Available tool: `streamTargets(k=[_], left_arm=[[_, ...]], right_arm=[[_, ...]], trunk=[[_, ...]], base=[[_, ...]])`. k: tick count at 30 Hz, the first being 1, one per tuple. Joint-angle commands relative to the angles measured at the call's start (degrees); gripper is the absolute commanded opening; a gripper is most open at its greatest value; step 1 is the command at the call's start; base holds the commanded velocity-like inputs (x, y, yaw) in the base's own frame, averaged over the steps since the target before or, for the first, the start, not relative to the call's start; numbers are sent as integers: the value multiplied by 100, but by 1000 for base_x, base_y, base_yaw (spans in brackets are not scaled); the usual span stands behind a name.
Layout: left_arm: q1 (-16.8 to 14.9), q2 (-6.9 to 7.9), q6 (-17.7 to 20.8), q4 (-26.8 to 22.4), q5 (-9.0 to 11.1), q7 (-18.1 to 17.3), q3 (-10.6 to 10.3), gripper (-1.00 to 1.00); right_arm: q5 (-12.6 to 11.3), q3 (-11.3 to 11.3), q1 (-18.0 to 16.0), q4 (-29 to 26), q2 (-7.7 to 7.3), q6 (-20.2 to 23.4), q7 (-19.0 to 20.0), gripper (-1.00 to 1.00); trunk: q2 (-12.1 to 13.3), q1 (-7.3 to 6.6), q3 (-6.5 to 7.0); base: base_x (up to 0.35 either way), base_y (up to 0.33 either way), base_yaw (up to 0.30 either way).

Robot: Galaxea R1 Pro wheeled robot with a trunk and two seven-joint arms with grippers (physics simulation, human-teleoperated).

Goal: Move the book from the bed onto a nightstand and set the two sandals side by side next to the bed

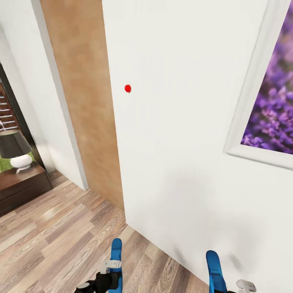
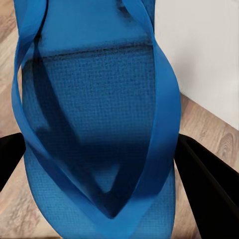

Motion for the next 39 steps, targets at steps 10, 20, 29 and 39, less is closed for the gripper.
streamTargets(k=[10, 20, 29, 39], left_arm=[[-6, -1, -12, 13, 43, -21, 1, -100], [-6, -1, -12, 11, 43, -20, 1, -100], [-6, -1, -12, 12, 43, -20, 1, -100], [-6, -1, -12, 11, 43, -21, 1, -100]], right_arm=[[-13, -36, -1, -3, -1, 37, 30, -100], [-13, -36, -1, -4, 0, 37, 30, -100], [-13, -36, -1, -4, 0, 37, 30, -100], [-13, -36, -1, -4, 1, 37, 30, -100]], trunk=[[-4, 0, -6], [-4, 0, -6], [-4, 0, -6], [-4, 0, -6]], base=[[0, 0, 294], [0, 0, 294], [0, 0, 294], [0, 0, 294]])
